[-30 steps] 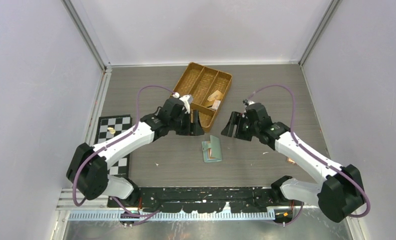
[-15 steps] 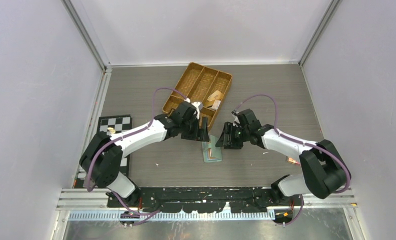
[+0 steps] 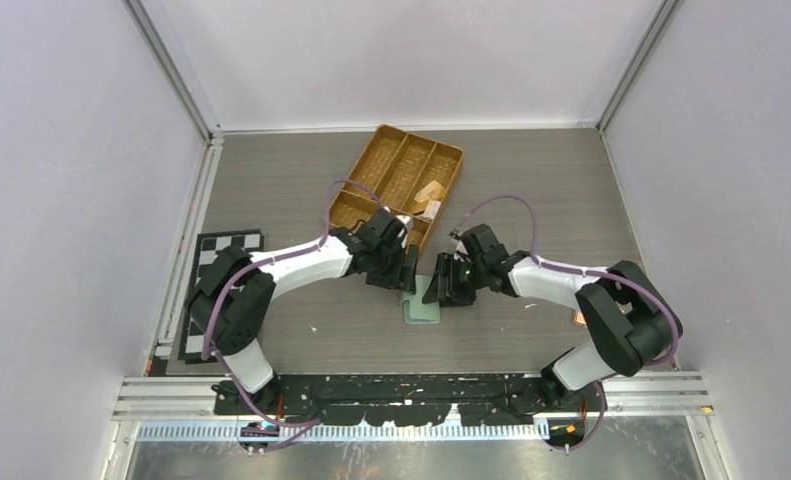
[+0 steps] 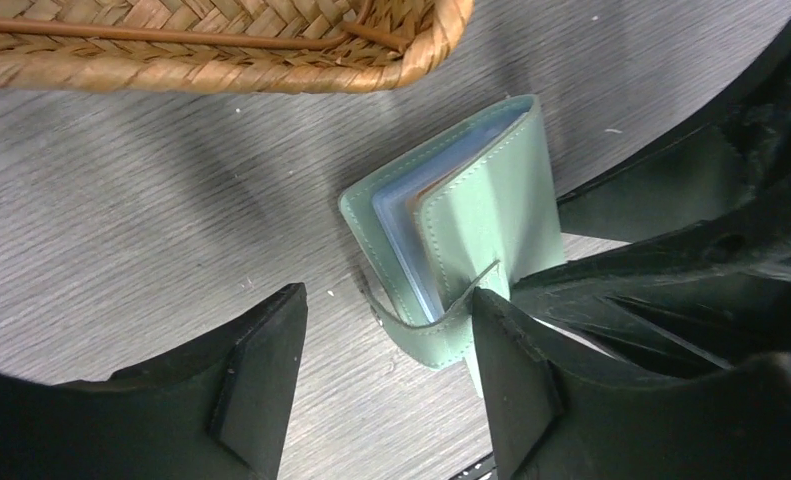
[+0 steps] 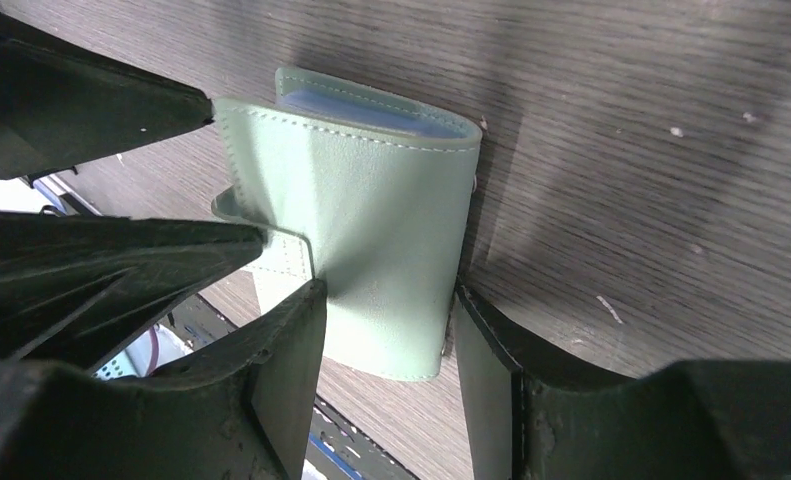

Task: Put the credit cards into the card holder
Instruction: Close the card holder at the center of the board.

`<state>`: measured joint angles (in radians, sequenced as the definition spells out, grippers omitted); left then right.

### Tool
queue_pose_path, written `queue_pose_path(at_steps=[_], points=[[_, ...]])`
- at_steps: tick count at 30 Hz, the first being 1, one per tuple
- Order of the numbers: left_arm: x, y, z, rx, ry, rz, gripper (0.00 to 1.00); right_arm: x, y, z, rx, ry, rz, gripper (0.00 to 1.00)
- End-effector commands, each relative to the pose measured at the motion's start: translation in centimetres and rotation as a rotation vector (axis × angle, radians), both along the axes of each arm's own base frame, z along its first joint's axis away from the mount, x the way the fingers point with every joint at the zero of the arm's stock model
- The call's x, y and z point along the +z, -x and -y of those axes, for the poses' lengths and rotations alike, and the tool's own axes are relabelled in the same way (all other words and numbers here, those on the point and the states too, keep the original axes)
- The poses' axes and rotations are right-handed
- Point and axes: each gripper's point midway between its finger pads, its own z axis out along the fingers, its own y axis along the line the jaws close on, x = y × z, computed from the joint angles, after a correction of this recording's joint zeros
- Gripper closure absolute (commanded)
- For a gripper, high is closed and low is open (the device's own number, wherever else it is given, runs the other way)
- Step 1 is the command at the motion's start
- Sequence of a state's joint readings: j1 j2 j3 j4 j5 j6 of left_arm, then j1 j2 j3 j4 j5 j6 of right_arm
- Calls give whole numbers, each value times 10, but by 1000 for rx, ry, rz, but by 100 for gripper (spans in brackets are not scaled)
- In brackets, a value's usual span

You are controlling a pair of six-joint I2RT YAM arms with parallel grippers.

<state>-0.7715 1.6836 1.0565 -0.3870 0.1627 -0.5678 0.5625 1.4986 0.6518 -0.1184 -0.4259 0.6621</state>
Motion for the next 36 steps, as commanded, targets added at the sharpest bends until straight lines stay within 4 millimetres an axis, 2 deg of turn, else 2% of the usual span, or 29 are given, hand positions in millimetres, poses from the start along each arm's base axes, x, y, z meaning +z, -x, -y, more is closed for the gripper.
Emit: queue_pose_path(at_steps=[1,5,14,21,25,29,30,33,36], points=[[-15,3,-8,-14,-56,-6,40,-2,-3,-4,-19,-21,12,45],[-28,10,-11,-28,-66,-32,49,-7,-2,-9,-40,-69,-2,45],[-45,20,-15,-32,-64,-65,57,-21,4,-16,-99,-193,-59,43],[-57,26,-13,-39,-29,-75,60,-20,2,-33,-83,-317,-76,46],[-56,26,-10,-41,2,-64,60,-19,1,-36,-74,-332,-72,55],[-53,26,-5,-41,30,-57,60,-11,-2,-39,-70,-350,-53,76],[-51,25,-4,-40,37,-51,57,-6,-3,-40,-70,-357,-41,81],[-37,19,-5,-26,49,-3,38,5,-6,-37,-83,-346,-18,92],[-17,12,-13,-7,38,69,29,10,-7,-24,-92,-246,22,98]])
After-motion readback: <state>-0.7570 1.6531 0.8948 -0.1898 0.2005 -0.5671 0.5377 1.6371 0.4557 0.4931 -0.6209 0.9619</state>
